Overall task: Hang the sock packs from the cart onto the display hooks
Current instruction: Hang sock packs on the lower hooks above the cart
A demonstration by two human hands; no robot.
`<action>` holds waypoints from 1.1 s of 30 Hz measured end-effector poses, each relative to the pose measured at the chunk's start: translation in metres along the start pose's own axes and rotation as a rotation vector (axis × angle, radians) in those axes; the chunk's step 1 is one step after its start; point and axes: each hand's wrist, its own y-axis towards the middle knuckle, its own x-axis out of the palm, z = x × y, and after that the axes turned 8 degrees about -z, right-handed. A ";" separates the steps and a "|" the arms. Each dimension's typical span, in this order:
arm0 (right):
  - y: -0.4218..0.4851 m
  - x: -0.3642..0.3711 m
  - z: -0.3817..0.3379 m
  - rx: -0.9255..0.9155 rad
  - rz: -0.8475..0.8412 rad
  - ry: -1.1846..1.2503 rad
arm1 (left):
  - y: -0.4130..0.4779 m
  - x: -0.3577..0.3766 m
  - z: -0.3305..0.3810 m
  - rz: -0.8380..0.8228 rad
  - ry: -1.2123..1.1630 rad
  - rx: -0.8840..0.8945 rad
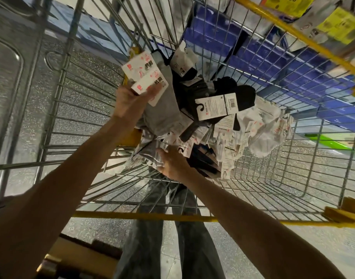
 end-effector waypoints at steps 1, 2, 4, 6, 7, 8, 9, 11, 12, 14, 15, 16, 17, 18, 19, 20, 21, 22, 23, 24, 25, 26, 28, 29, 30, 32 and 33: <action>0.005 0.004 0.000 0.000 -0.002 -0.147 | 0.000 0.000 -0.002 -0.007 -0.004 -0.008; 0.011 0.008 -0.001 0.009 -0.006 -0.258 | 0.000 -0.001 -0.004 -0.016 -0.004 -0.009; 0.023 0.011 -0.005 0.033 0.030 -0.358 | 0.000 -0.001 -0.007 -0.026 -0.007 0.004; 0.036 0.012 -0.012 0.005 0.166 -0.361 | 0.000 0.000 -0.007 -0.023 -0.007 0.015; 0.041 0.012 -0.018 -0.050 0.221 -0.377 | 0.001 0.000 -0.007 -0.016 -0.008 0.018; 0.045 0.013 -0.024 -0.136 0.271 -0.402 | 0.002 0.000 -0.006 -0.011 -0.008 0.024; 0.049 0.015 -0.029 -0.217 0.315 -0.433 | 0.003 0.000 -0.005 -0.003 0.000 0.026; 0.052 0.018 -0.037 -0.267 0.351 -0.533 | 0.005 -0.001 -0.003 0.013 0.005 0.028; 0.052 0.018 -0.039 -0.232 0.336 -0.609 | 0.006 -0.002 -0.003 0.014 -0.001 0.029; 0.052 0.015 -0.039 -0.134 0.282 -0.764 | 0.006 -0.002 -0.003 0.010 0.006 0.032; 0.050 0.012 -0.039 -0.111 0.264 -0.811 | 0.004 -0.002 -0.003 0.008 0.012 0.029; 0.050 0.010 -0.039 -0.108 0.249 -0.834 | 0.003 -0.002 -0.003 0.009 0.016 0.023; 0.049 0.008 -0.038 -0.125 0.251 -0.826 | 0.002 -0.003 -0.003 0.012 0.019 0.018; 0.048 0.008 -0.035 -0.139 0.259 -0.774 | 0.001 -0.004 -0.004 0.013 0.019 0.015; 0.043 0.006 -0.032 -0.156 0.303 -0.689 | 0.000 -0.005 -0.004 0.015 0.014 0.012; 0.037 0.004 -0.026 -0.181 0.354 -0.583 | -0.001 -0.006 -0.003 0.018 0.009 0.012; 0.030 0.003 -0.018 -0.226 0.411 -0.434 | -0.003 -0.007 -0.001 0.028 0.010 0.010; 0.018 -0.003 -0.011 -0.270 0.464 -0.237 | -0.004 -0.008 0.002 0.039 0.009 0.008; 0.006 -0.006 -0.002 -0.291 0.499 -0.014 | -0.005 -0.009 0.004 0.051 0.005 0.011; -0.008 -0.013 0.004 -0.279 0.526 0.204 | -0.005 -0.010 0.007 0.062 -0.001 0.021; -0.023 -0.022 0.008 -0.221 0.538 0.419 | -0.006 -0.010 0.010 0.070 -0.009 0.034; -0.038 -0.033 0.010 -0.132 0.546 0.633 | -0.006 -0.009 0.015 0.080 -0.015 0.042; -0.066 -0.064 0.015 -0.034 0.562 1.069 | -0.007 -0.008 0.024 0.097 0.024 0.025; -0.080 -0.082 0.020 -0.017 0.582 1.253 | -0.009 -0.007 0.029 0.097 0.064 0.013; -0.092 -0.100 0.026 -0.012 0.588 1.404 | -0.010 -0.004 0.035 0.089 0.097 0.017; -0.116 -0.132 0.033 -0.074 0.555 1.607 | -0.015 0.003 0.046 0.051 0.117 0.049; -0.126 -0.144 0.033 -0.125 0.535 1.650 | -0.017 0.008 0.049 0.025 0.115 0.052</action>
